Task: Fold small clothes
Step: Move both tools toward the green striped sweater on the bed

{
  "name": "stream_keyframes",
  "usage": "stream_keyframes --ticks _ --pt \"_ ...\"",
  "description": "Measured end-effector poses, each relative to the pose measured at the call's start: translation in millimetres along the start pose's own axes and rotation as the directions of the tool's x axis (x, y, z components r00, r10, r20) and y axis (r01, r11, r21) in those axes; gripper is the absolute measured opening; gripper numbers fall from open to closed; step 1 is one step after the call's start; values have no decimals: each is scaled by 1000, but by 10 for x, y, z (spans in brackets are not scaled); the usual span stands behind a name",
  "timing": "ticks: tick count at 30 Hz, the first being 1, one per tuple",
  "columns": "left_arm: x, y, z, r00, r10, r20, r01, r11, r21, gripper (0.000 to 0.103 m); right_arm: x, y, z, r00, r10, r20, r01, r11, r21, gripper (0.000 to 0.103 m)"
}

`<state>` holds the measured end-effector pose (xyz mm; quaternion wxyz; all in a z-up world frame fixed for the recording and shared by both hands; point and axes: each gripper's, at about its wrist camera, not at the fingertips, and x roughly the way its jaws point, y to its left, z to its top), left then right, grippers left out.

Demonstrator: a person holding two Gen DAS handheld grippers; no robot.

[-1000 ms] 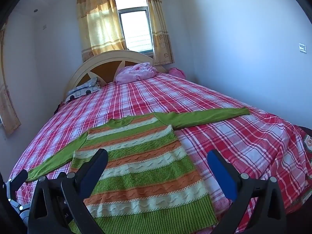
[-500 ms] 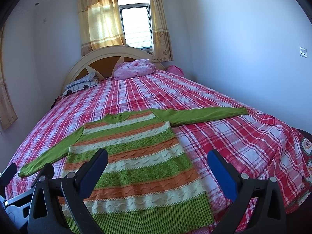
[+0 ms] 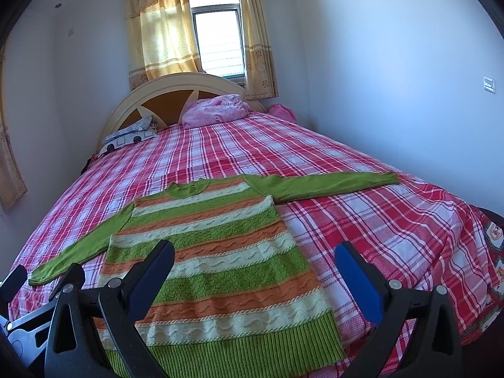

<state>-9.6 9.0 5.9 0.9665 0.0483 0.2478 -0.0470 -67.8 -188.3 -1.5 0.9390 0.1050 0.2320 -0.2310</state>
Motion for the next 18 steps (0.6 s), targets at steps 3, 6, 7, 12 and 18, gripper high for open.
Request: stream_keyframes --ticks 3,6,7,12,18 --pt "7 3 0 1000 -1 -2 1 1000 -2 103 5 -5 3 1000 -3 0 3 1000 -6 102" --pt "6 13 1 1000 -3 -3 3 1000 -7 103 26 -8 0 1000 -10 -6 10 1000 -12 102" --pt "6 10 0 1000 -4 -2 4 1000 -8 103 35 -11 -2 1000 -10 -10 9 1000 -11 102" --pt "15 19 0 1000 -3 -3 3 1000 -13 103 42 -14 -6 1000 -12 -11 12 1000 -11 102" --pt "22 28 -6 1000 -4 -5 3 1000 -9 103 33 -16 -4 1000 -14 -11 14 1000 -12 102"
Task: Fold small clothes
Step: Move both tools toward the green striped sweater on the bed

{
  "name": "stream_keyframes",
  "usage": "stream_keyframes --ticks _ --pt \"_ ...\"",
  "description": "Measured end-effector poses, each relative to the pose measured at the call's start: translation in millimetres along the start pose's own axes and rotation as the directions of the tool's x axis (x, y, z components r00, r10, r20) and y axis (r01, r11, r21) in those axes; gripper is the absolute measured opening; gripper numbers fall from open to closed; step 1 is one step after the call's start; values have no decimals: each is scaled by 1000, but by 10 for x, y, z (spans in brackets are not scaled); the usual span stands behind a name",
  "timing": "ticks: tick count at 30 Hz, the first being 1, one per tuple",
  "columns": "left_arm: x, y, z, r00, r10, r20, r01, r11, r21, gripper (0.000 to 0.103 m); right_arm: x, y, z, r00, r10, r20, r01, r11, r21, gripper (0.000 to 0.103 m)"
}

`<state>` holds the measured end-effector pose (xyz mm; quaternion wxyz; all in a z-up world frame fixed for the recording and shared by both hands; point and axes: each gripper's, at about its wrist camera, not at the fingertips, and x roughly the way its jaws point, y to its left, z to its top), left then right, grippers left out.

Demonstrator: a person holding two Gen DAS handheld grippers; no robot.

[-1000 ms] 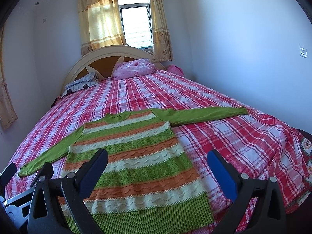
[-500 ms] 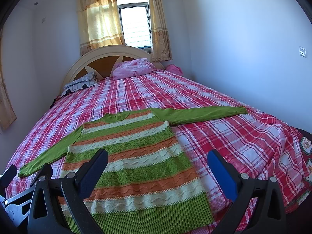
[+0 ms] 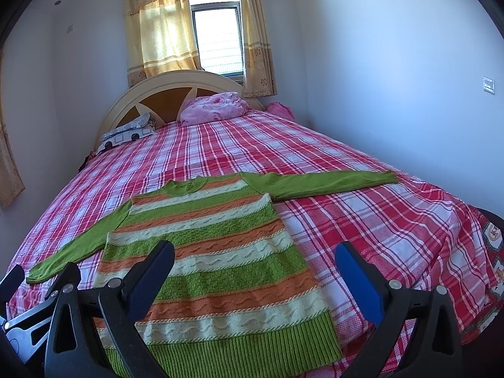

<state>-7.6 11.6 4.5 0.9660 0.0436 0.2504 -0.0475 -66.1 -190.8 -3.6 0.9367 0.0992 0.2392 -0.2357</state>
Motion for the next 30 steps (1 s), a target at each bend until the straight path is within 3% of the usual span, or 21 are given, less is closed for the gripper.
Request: stream_keyframes --ticks 30 --pt "313 -52 -80 996 -30 -84 30 1000 -5 103 303 -1 -129 997 -14 -78 14 1000 -11 102"
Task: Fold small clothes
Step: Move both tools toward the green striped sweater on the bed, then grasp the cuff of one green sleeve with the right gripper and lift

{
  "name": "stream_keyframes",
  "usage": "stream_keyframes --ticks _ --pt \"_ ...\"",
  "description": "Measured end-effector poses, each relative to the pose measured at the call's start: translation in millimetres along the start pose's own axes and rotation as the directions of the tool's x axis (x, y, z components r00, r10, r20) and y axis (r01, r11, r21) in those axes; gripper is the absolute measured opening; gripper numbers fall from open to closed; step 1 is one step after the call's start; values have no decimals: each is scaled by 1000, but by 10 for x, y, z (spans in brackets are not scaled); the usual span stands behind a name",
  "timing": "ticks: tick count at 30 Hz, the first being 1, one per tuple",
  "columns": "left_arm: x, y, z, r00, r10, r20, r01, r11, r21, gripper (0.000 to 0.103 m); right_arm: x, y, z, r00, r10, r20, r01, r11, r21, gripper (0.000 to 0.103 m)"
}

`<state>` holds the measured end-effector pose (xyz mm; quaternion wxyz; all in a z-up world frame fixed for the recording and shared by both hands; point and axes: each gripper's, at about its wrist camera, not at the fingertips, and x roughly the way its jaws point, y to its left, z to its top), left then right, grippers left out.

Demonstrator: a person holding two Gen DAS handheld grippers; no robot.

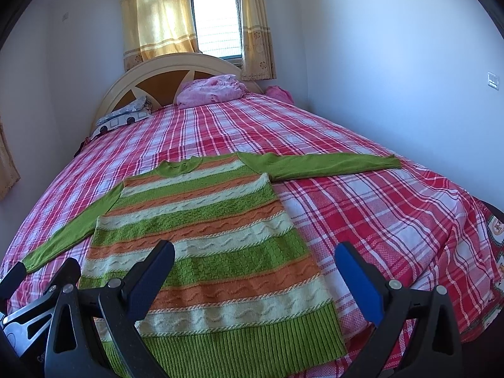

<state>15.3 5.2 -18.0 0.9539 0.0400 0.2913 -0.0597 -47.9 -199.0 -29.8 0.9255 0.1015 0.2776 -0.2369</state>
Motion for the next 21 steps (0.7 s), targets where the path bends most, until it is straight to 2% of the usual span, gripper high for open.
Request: stream_keyframes --ticks 8,16,19,21 --pt "277 -55 14 999 -33 -33 34 999 25 103 285 -54 1 999 -18 -45 17 1000 -5 102" --pt "803 -152 220 995 -37 -88 41 998 43 103 760 -243 262 994 -77 -76 78 997 17 102" --pt "991 -183 334 995 -31 -91 38 997 70 103 938 -310 380 994 -65 -93 68 997 37 102" --pt "1114 -179 402 996 -37 -85 45 995 93 103 1092 -388 451 995 -20 -101 27 998 64 102"
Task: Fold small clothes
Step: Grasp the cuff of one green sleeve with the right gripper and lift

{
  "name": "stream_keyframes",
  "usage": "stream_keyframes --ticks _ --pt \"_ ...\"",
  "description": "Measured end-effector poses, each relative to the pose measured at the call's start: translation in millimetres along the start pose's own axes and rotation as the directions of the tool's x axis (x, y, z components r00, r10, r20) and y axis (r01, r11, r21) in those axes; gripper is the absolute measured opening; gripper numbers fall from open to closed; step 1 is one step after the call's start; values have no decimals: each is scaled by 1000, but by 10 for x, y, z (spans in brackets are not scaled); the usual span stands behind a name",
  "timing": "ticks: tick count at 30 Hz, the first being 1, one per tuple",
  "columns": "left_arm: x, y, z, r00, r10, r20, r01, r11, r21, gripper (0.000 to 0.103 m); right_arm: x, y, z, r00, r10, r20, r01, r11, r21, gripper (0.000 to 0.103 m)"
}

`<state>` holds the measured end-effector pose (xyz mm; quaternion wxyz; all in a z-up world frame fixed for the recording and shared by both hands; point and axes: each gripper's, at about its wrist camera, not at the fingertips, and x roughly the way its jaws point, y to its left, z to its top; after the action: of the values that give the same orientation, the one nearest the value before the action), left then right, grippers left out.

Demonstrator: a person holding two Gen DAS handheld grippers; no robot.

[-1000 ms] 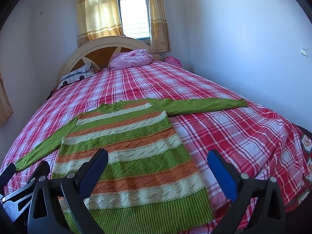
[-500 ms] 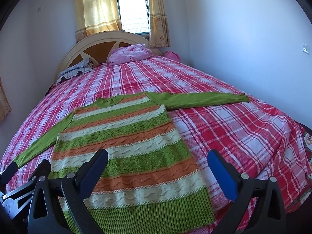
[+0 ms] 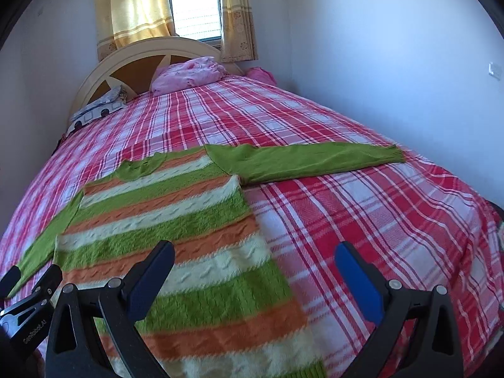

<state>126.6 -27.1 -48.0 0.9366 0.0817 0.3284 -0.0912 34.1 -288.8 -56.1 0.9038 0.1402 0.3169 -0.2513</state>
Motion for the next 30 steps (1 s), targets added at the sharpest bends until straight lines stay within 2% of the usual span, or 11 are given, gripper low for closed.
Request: stream_keyframes --ticks 4,7,9,11,13,14,18,23,27,28,30 --pt "258 138 140 999 -16 44 16 1000 13 103 256 -253 123 1000 4 2 -4 999 48 98" --pt "486 287 239 996 17 89 -16 1000 -4 103 435 -609 300 1000 -18 9 17 996 93 69" --pt "657 390 293 996 18 86 -15 999 -29 103 581 -965 422 999 -40 -11 41 982 186 64" --pt "810 479 311 997 27 67 -23 998 -55 103 745 -1519 554 997 -73 -25 77 936 344 64" --pt "956 555 295 998 45 39 -42 995 -88 103 874 -1969 655 999 -39 4 33 882 471 64" --pt "1016 591 283 998 49 25 -46 993 -107 103 991 -2278 725 999 -32 9 22 836 548 63" --pt "1212 651 169 999 32 -23 -36 985 -170 103 1408 -2942 892 996 -75 -56 93 742 664 50" --pt "1395 739 118 993 0 -117 -26 974 -225 103 1793 -3265 964 993 -86 -79 117 674 730 49" --pt "1560 819 50 977 -19 -211 -42 960 -278 103 2016 -3290 1155 990 -112 -88 141 705 696 49" --pt "1549 817 46 978 -23 -209 -38 958 -283 103 2057 -3291 1189 990 -107 -90 139 707 694 48" --pt "1528 780 46 978 -15 -208 -43 962 -271 103 2153 -3320 1237 987 -105 -120 159 716 680 35"
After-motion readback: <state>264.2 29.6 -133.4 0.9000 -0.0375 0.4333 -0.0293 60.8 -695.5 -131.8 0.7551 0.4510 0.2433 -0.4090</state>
